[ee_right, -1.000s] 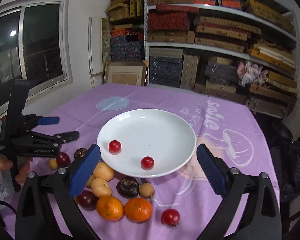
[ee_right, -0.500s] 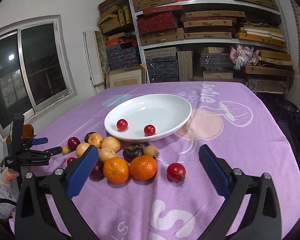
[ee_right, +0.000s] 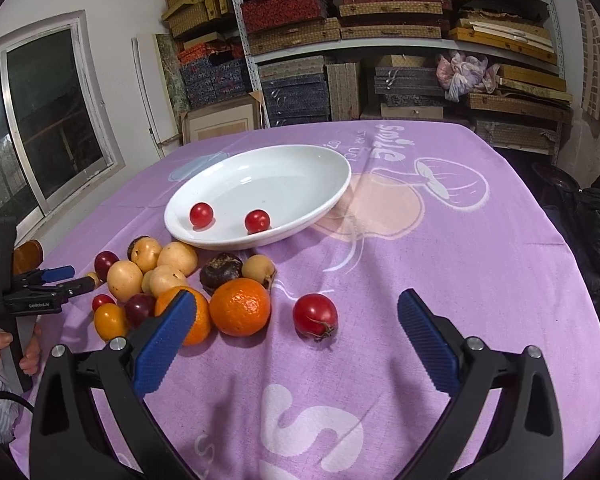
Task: Organize fruits
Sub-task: 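Move both grippers back toward the fruit cluster, then grasp the small tan fruit with the left gripper while the right grasps a red tomato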
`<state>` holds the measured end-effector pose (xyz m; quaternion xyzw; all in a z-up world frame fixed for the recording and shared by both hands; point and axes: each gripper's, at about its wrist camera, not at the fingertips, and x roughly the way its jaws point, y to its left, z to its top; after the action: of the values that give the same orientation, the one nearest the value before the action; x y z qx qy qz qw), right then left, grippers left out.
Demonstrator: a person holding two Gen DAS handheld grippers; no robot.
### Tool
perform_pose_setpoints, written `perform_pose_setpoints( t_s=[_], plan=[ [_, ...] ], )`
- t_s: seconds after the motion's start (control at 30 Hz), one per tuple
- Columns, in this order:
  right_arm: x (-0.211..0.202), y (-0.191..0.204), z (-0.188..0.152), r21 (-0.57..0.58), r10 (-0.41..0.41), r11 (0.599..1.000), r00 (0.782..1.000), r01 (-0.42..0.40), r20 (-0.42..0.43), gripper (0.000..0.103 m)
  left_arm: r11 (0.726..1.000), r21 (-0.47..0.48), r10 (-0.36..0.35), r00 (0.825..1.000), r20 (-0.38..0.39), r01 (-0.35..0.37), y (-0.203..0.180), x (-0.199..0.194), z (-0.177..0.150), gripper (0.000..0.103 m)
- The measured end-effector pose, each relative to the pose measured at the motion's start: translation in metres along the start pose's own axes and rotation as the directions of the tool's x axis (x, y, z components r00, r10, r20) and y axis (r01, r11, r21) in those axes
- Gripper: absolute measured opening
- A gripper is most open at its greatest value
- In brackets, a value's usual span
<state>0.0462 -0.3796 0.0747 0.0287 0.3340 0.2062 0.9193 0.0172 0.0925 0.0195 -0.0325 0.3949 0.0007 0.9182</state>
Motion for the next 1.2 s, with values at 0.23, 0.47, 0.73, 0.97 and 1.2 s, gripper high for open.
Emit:
perform_pose_setpoints(
  t_s=[0.23, 0.47, 0.73, 0.97, 1.2],
  plan=[
    [0.013, -0.012, -0.004, -0.044, -0.078, 0.996, 0.995, 0.075, -0.066, 0.099, 0.998, 0.049, -0.044, 0.999, -0.027, 0.045, -0.011, 0.006, 0.001, 0.081],
    [0.016, -0.011, -0.005, -0.058, -0.065, 0.996, 0.995, 0.061, -0.073, 0.095, 0.997, 0.026, -0.076, 0.997, -0.034, 0.077, -0.008, 0.008, 0.003, 0.079],
    [0.029, -0.006, -0.009, -0.087, -0.035, 0.996, 0.990, 0.023, -0.139, 0.061, 0.995, 0.026, -0.092, 0.995, -0.047, 0.093, -0.010, 0.011, 0.004, 0.067],
    [0.045, 0.001, -0.003, -0.125, -0.066, 0.991, 0.983, 0.045, -0.169, 0.056, 0.995, 0.027, -0.096, 0.993, -0.065, 0.098, -0.012, 0.015, 0.004, 0.051],
    [0.064, -0.001, 0.000, -0.115, -0.052, 0.993, 0.969, 0.024, -0.241, 0.031, 0.995, 0.019, -0.101, 0.993, -0.063, 0.103, -0.011, 0.015, 0.004, 0.034]
  ],
)
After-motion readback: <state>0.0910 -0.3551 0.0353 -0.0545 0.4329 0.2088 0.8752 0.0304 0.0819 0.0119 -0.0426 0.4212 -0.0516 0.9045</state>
